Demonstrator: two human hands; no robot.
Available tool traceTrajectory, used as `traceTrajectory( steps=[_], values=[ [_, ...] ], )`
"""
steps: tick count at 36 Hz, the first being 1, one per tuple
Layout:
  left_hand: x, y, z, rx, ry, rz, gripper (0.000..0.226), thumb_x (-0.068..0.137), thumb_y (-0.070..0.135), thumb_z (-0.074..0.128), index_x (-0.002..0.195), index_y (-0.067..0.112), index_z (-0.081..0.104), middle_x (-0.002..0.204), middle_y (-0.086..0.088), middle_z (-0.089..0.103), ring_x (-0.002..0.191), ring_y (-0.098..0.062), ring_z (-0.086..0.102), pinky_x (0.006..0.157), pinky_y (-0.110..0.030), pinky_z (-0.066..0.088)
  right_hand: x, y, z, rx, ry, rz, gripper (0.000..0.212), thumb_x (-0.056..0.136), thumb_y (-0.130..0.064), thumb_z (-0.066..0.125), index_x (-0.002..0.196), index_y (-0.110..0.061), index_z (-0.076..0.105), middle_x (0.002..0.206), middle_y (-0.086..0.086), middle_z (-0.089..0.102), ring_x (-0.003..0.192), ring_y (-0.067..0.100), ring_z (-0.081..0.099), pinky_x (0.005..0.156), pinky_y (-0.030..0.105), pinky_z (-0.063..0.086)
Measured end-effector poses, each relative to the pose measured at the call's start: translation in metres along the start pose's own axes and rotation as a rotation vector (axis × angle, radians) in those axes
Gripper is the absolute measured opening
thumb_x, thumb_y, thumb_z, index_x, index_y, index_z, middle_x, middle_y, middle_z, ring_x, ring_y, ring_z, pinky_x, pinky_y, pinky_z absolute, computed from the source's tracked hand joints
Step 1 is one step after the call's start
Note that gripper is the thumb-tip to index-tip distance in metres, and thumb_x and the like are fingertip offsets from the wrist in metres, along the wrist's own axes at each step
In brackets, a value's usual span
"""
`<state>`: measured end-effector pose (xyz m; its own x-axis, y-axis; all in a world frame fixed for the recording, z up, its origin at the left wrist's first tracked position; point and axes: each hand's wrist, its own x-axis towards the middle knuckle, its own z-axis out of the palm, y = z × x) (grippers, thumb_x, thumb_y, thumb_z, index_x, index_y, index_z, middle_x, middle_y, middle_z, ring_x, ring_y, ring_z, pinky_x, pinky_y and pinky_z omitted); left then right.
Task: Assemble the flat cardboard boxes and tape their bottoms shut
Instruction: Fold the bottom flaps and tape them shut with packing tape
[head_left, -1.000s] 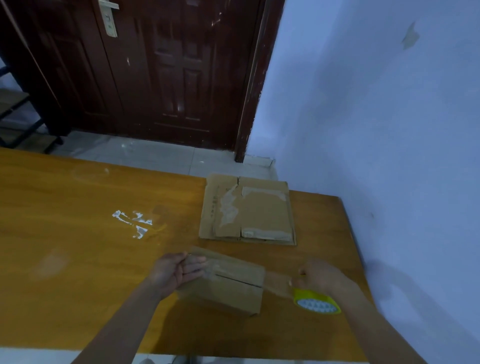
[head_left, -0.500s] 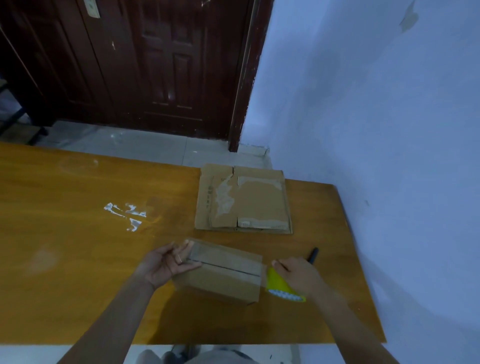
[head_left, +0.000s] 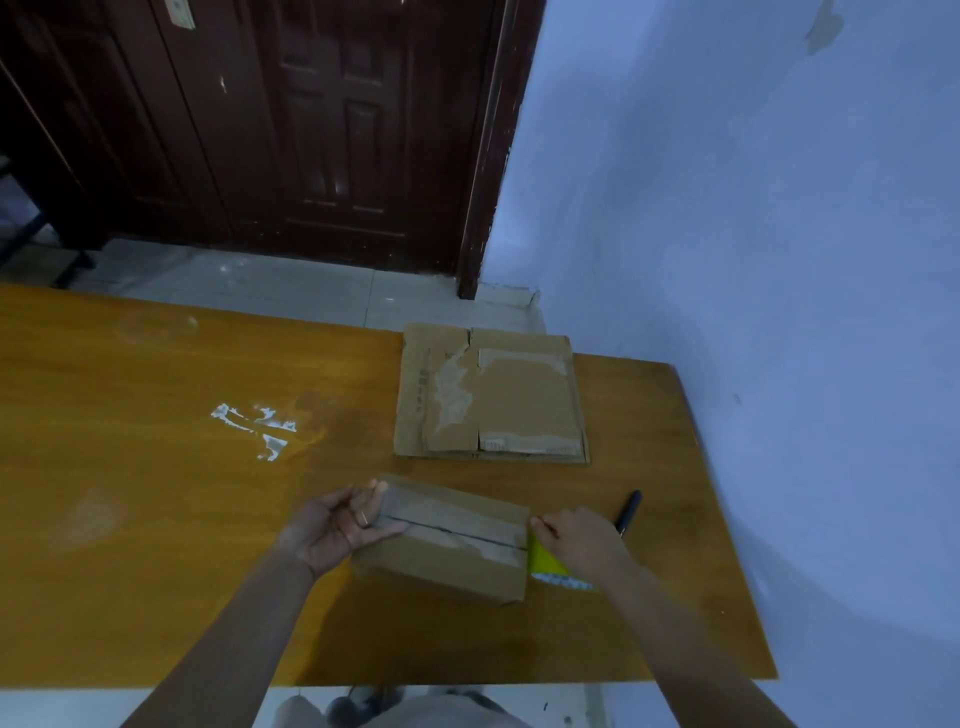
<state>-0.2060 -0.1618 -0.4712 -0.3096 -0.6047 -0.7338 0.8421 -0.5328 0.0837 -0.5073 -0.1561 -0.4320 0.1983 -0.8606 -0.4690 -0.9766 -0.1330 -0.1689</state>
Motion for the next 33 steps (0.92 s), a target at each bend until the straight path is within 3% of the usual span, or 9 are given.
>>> traceTrajectory(
  steps=[3, 6, 9, 12, 17, 21, 25, 29, 33],
  values=[
    [0.0, 0.002, -0.001, 0.037, 0.016, 0.024, 0.029, 0.103, 0.018, 0.03, 0.093, 0.0, 0.05, 0.077, -0.018, 0.07, 0.065, -0.032, 0.071, 0.056, -0.071, 0.044, 0.002, -0.007, 0.0, -0.082, -0.021, 0.021, 0.048, 0.104, -0.035, 0.026, 0.058, -0.021, 0.034, 0.053, -0.003, 0.037, 0.044, 0.01, 0.033, 0.041, 0.024, 0.026],
    [-0.004, 0.005, 0.0, 0.162, 0.055, 0.086, 0.035, 0.104, 0.019, 0.028, 0.091, -0.004, 0.052, 0.077, -0.019, 0.071, 0.066, -0.028, 0.072, 0.051, -0.052, 0.056, 0.003, -0.01, 0.001, -0.125, -0.011, 0.032, 0.047, 0.104, -0.035, 0.025, 0.059, -0.022, 0.034, 0.055, -0.004, 0.039, 0.045, 0.009, 0.034, 0.04, 0.024, 0.027],
    [-0.013, 0.011, 0.001, 0.45, 0.081, 0.21, 0.045, 0.104, 0.019, 0.026, 0.085, -0.009, 0.056, 0.077, -0.019, 0.071, 0.069, -0.023, 0.072, 0.05, -0.037, 0.058, 0.003, -0.011, 0.003, -0.125, -0.003, 0.046, 0.047, 0.104, -0.035, 0.026, 0.059, -0.023, 0.032, 0.055, -0.004, 0.039, 0.045, 0.009, 0.034, 0.041, 0.023, 0.029],
    [-0.018, 0.016, 0.0, 0.637, 0.071, 0.335, 0.048, 0.104, 0.019, 0.027, 0.085, -0.012, 0.059, 0.081, -0.02, 0.072, 0.081, -0.025, 0.072, 0.054, -0.038, 0.059, 0.004, -0.012, 0.007, -0.092, -0.005, 0.059, 0.047, 0.103, -0.036, 0.026, 0.059, -0.024, 0.033, 0.056, -0.005, 0.04, 0.046, 0.008, 0.036, 0.042, 0.022, 0.03],
    [-0.028, 0.015, 0.004, 0.794, 0.09, 0.489, 0.041, 0.103, 0.018, 0.033, 0.068, 0.002, 0.046, 0.079, -0.015, 0.073, 0.077, -0.025, 0.072, 0.072, -0.046, 0.054, 0.007, -0.014, 0.008, -0.071, -0.044, 0.105, 0.046, 0.103, -0.036, 0.029, 0.06, -0.022, 0.035, 0.058, -0.004, 0.041, 0.048, 0.009, 0.037, 0.043, 0.023, 0.028],
    [-0.033, 0.014, 0.005, 0.921, 0.137, 0.58, 0.036, 0.101, 0.02, 0.041, 0.074, 0.007, 0.06, 0.078, -0.007, 0.073, 0.077, -0.021, 0.068, 0.066, -0.044, 0.055, 0.006, -0.016, 0.006, -0.068, -0.055, 0.113, 0.046, 0.103, -0.035, 0.03, 0.059, -0.022, 0.034, 0.058, -0.004, 0.04, 0.048, 0.01, 0.036, 0.044, 0.024, 0.029],
    [-0.036, 0.021, 0.005, 1.011, 0.139, 0.659, 0.017, 0.1, 0.016, 0.044, 0.087, 0.007, 0.049, 0.094, -0.009, 0.066, 0.077, -0.021, 0.067, 0.058, -0.037, 0.053, 0.005, -0.017, 0.004, -0.053, -0.066, 0.124, 0.045, 0.103, -0.034, 0.031, 0.059, -0.022, 0.034, 0.059, -0.004, 0.039, 0.049, 0.009, 0.035, 0.044, 0.024, 0.029],
    [-0.034, 0.025, 0.003, 1.084, 0.154, 0.679, 0.013, 0.1, 0.011, 0.043, 0.092, 0.002, 0.047, 0.081, -0.012, 0.062, 0.051, -0.015, 0.062, 0.048, -0.03, 0.054, 0.004, -0.02, 0.002, -0.036, -0.074, 0.141, 0.045, 0.104, -0.028, 0.029, 0.06, -0.022, 0.03, 0.059, -0.004, 0.037, 0.048, 0.01, 0.033, 0.045, 0.024, 0.03],
    [-0.029, 0.025, 0.0, 1.134, 0.198, 0.706, 0.017, 0.1, 0.011, 0.043, 0.088, 0.001, 0.048, 0.074, -0.014, 0.054, 0.057, -0.026, 0.056, 0.056, -0.039, 0.053, 0.003, -0.022, 0.002, -0.012, -0.067, 0.156, 0.045, 0.104, -0.029, 0.03, 0.059, -0.022, 0.032, 0.058, -0.003, 0.038, 0.049, 0.013, 0.039, 0.045, 0.024, 0.031]
  ],
)
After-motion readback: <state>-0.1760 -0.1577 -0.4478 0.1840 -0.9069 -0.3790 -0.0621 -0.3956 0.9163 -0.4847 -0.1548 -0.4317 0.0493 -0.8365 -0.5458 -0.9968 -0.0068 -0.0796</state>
